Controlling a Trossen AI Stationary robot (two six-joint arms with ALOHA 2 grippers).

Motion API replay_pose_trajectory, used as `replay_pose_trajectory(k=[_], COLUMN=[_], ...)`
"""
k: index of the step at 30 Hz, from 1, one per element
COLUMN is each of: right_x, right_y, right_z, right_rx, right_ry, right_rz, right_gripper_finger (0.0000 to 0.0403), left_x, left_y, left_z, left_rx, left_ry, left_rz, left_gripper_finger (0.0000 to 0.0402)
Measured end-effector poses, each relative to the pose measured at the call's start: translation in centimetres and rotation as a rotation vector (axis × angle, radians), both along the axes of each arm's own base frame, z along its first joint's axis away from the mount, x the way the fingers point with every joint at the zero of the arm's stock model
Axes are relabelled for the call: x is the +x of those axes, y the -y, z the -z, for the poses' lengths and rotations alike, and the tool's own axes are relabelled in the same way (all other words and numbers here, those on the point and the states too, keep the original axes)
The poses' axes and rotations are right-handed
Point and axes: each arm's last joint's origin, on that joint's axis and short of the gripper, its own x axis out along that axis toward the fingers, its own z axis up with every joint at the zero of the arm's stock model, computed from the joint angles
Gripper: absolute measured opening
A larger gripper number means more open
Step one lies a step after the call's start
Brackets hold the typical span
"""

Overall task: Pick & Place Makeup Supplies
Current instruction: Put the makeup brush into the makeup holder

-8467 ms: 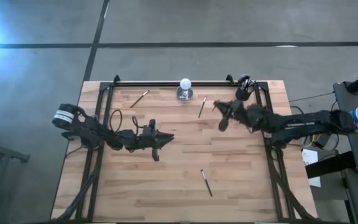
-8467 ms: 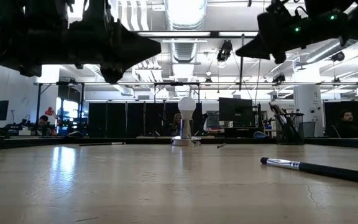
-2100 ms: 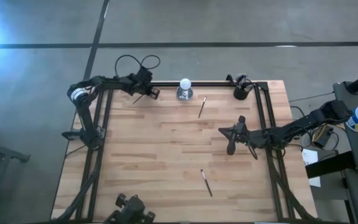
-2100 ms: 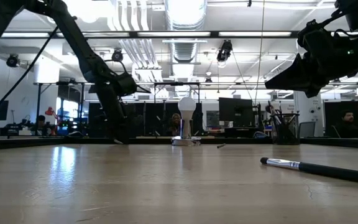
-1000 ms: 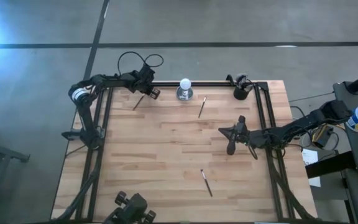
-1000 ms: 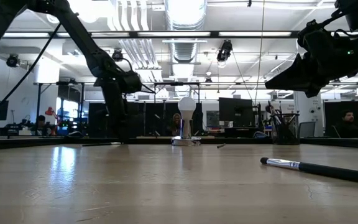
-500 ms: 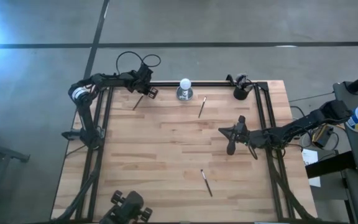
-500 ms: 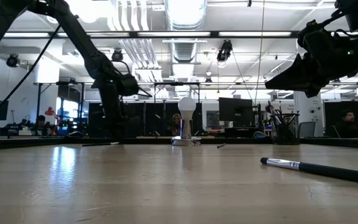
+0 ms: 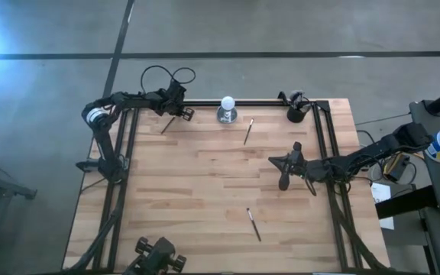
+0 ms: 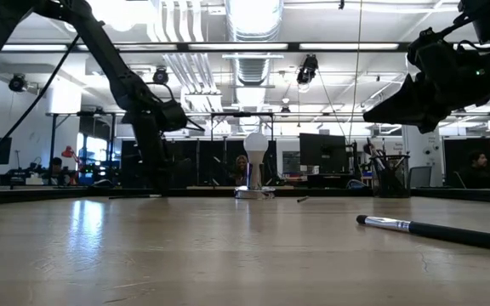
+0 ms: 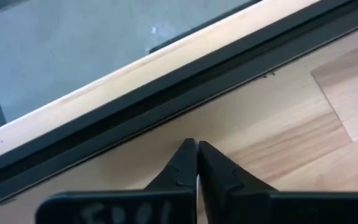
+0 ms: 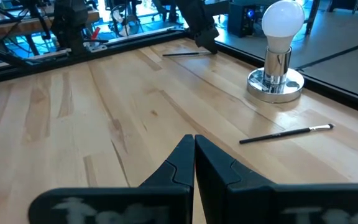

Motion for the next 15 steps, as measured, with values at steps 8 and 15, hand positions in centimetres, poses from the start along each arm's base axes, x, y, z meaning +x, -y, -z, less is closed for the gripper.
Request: replay_pose_trajectory(k=[8, 15], right_x=[-0.1, -0.1], right_y=[0.0, 0.0], right_z=[0.1, 0.1], right_rx=[-0.001, -0.001], right_ry=[-0.005, -0.005], right_rz=[0.000, 0.001], right_gripper_finger=[0.0008, 0.0008], left_x=[0.2, 0.9], left_y=[3.1, 10.0], left_z=[-3.4, -7.4], left_rx=[0.131, 0.323], left_ry=[0.054, 0.367], left_rz=[0.002, 0.127], left_gripper_finger=[0.0001, 0.0000])
